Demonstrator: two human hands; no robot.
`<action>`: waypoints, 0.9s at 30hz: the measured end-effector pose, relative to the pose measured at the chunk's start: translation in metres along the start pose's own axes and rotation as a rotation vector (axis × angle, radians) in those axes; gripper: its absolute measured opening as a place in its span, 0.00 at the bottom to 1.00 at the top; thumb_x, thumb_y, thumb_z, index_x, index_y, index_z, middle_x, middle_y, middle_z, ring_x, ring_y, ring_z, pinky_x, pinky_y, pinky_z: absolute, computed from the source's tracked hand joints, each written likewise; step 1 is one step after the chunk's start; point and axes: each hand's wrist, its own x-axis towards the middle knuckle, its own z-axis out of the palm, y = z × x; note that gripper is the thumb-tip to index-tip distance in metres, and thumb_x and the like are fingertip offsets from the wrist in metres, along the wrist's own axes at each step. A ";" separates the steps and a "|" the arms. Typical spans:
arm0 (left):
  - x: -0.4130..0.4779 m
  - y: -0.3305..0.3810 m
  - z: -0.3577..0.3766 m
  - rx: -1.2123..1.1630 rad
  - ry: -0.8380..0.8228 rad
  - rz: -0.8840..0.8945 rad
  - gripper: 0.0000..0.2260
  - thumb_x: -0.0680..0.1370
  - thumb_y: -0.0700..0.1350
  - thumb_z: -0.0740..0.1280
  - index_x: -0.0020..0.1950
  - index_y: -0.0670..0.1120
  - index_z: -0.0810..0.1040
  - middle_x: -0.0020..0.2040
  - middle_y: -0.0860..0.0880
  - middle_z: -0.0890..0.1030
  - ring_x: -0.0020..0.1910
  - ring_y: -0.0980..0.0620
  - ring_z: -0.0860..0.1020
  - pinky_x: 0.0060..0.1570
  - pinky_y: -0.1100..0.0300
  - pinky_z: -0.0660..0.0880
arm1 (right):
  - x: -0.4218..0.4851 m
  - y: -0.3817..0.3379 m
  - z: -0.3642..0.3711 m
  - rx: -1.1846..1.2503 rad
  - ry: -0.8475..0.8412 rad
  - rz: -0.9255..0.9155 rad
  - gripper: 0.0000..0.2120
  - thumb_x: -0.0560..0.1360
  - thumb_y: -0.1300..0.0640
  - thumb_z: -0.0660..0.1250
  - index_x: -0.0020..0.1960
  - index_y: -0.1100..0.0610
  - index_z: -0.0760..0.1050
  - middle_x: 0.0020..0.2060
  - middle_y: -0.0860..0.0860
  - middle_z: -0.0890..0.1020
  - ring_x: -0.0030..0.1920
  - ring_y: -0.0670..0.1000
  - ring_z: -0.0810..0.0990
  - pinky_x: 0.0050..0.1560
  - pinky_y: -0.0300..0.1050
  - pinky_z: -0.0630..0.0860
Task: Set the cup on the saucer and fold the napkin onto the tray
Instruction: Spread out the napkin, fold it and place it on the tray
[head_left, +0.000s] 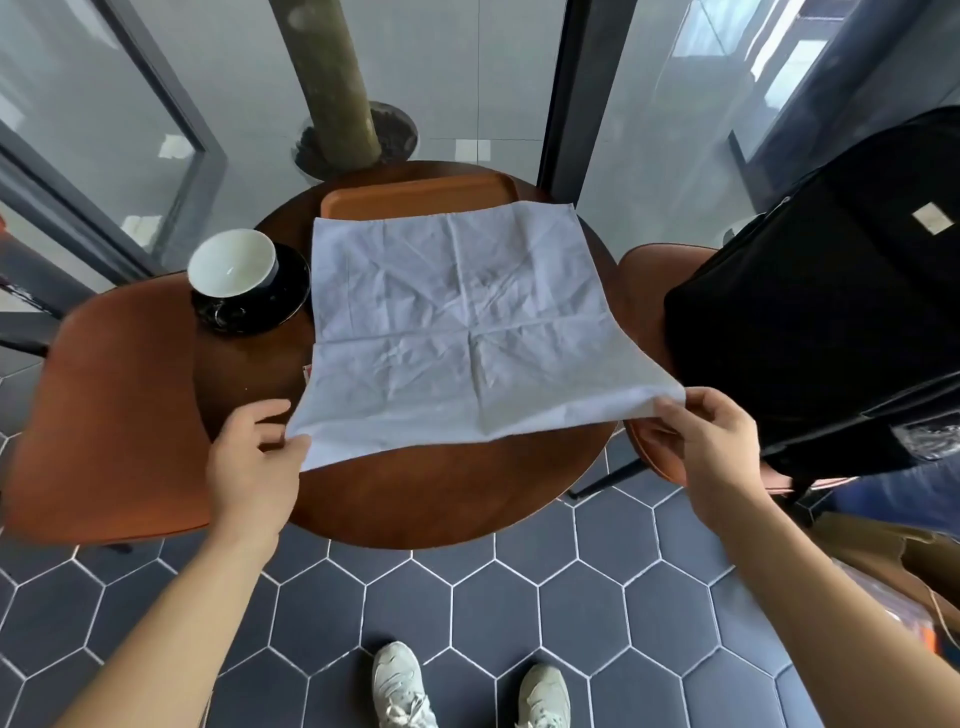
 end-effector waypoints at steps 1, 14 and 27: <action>0.001 0.000 0.001 -0.015 -0.001 -0.004 0.19 0.75 0.36 0.71 0.56 0.58 0.78 0.45 0.51 0.82 0.33 0.50 0.84 0.37 0.57 0.79 | 0.001 -0.002 0.002 0.004 0.010 0.012 0.02 0.73 0.62 0.73 0.46 0.59 0.81 0.36 0.57 0.87 0.35 0.54 0.87 0.34 0.41 0.82; -0.029 -0.028 -0.007 0.251 -0.167 0.002 0.15 0.71 0.39 0.75 0.49 0.56 0.76 0.49 0.52 0.79 0.39 0.52 0.82 0.43 0.53 0.78 | -0.015 0.026 -0.002 -0.324 -0.040 0.023 0.15 0.74 0.69 0.67 0.54 0.53 0.82 0.38 0.54 0.85 0.37 0.53 0.86 0.43 0.51 0.84; -0.034 -0.028 -0.011 1.103 -0.389 0.813 0.13 0.62 0.27 0.73 0.41 0.40 0.80 0.37 0.45 0.76 0.36 0.43 0.76 0.24 0.50 0.74 | -0.021 0.021 -0.003 -0.716 -0.042 -0.293 0.07 0.75 0.58 0.74 0.53 0.53 0.85 0.38 0.46 0.84 0.42 0.50 0.83 0.45 0.42 0.73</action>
